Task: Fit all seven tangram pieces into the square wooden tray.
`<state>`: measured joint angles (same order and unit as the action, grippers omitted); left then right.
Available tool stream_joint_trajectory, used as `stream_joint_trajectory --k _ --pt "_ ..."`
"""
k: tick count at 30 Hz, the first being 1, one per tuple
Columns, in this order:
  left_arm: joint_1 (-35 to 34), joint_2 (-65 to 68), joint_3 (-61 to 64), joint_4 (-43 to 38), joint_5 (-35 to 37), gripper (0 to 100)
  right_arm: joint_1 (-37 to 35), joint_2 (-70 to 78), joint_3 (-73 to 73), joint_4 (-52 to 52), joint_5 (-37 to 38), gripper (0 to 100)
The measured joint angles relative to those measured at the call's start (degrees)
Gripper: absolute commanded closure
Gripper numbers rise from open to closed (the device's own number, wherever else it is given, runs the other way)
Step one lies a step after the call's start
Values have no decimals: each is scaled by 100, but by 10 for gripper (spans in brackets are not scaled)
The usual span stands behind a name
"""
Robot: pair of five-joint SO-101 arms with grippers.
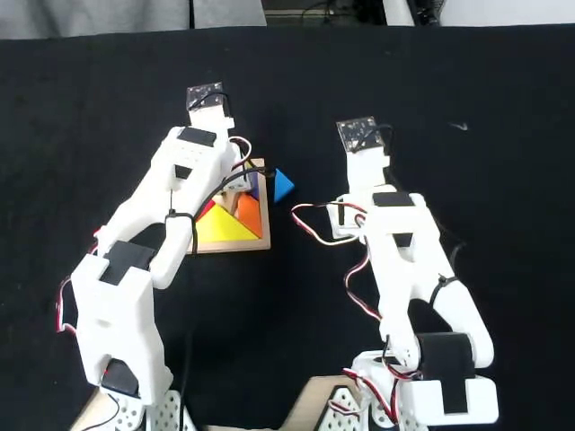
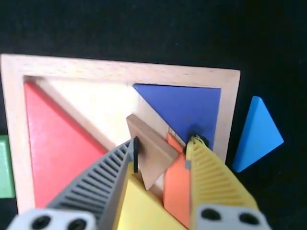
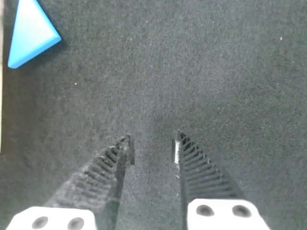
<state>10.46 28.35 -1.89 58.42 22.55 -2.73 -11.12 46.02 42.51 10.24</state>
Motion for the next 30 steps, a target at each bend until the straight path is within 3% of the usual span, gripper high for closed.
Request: stream_joint_trajectory --k 5,10,30 --pt "0 0 0 0 9 834 0 0 0 0 0 858" --pt "18 9 -35 70 35 949 0 0 0 0 0 858" --pt "26 -70 -97 712 18 935 0 0 0 0 0 858"
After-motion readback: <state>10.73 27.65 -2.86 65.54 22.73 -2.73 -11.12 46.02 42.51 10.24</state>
